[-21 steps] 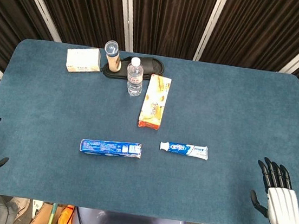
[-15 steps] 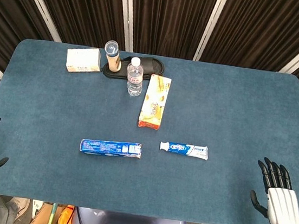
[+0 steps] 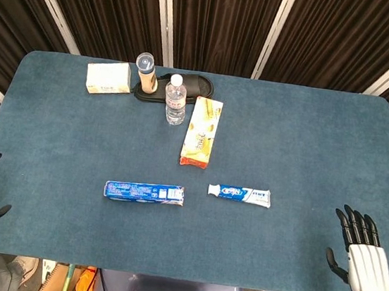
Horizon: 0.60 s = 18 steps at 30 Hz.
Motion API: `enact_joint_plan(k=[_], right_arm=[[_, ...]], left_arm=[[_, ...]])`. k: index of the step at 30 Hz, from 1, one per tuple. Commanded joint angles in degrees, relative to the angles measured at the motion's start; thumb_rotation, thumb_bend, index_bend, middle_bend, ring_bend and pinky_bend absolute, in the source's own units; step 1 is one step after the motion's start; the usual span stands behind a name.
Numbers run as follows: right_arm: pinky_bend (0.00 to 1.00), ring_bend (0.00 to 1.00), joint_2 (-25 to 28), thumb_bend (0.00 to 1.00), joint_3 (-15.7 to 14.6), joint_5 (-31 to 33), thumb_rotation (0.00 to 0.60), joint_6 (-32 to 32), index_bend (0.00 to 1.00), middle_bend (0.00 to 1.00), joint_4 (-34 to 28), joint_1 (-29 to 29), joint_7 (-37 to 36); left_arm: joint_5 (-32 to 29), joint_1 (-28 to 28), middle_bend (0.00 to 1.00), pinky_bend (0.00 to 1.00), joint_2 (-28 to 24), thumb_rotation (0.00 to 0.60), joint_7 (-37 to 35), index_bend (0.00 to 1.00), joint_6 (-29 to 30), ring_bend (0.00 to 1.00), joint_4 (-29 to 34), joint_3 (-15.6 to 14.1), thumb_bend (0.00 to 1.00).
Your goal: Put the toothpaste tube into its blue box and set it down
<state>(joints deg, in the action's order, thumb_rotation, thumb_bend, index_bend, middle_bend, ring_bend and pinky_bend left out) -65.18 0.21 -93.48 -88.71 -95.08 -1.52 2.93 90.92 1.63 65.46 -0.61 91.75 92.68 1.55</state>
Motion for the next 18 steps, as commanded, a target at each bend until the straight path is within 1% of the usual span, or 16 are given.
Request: enact_joint_plan(k=[1,6,11,14,18], right_arm=[[0.0,0.0,-0.07,0.4,0.0,0.0,0.6,0.17,0.0,0.0,0.01,-0.09,0.06],[0.0,0.0,0.17,0.4,-0.34,0.08,0.6,0.82,0.0,0.0,-0.06,-0.19,-0.34],[0.0,0.0,0.46,0.4,-0.77,-0.45,0.6,1.24,0.0,0.0,-0.34,-0.32,-0.44],[0.0,0.0,0.48,0.4,-1.09,-1.13,0.6,1.4,0.0,0.0,-0.33,-0.45,-0.05],[0.0,0.0,0.6,0.4,-1.34,-1.37,0.6,1.58,0.0,0.0,-0.46,-0.48,-0.16]], left_arm=[[-0.08,0.02,0.0,0.0,-0.04,0.6,0.07,0.01,-0.09,0.0,-0.02,-0.01,0.13],[-0.05,0.42,0.0,0.0,-0.11,0.6,0.37,0.01,-0.69,0.0,0.27,0.06,0.13],[-2.0,1.91,0.0,0.03,-0.42,0.6,0.94,0.01,-3.38,0.0,2.13,1.08,0.13],[-3.55,3.88,0.0,0.05,-0.9,0.6,2.79,0.01,-6.4,0.0,3.86,2.2,0.13],[-7.5,7.86,0.01,0.1,-1.05,0.6,7.12,0.02,-13.11,0.02,7.71,4.04,0.13]])
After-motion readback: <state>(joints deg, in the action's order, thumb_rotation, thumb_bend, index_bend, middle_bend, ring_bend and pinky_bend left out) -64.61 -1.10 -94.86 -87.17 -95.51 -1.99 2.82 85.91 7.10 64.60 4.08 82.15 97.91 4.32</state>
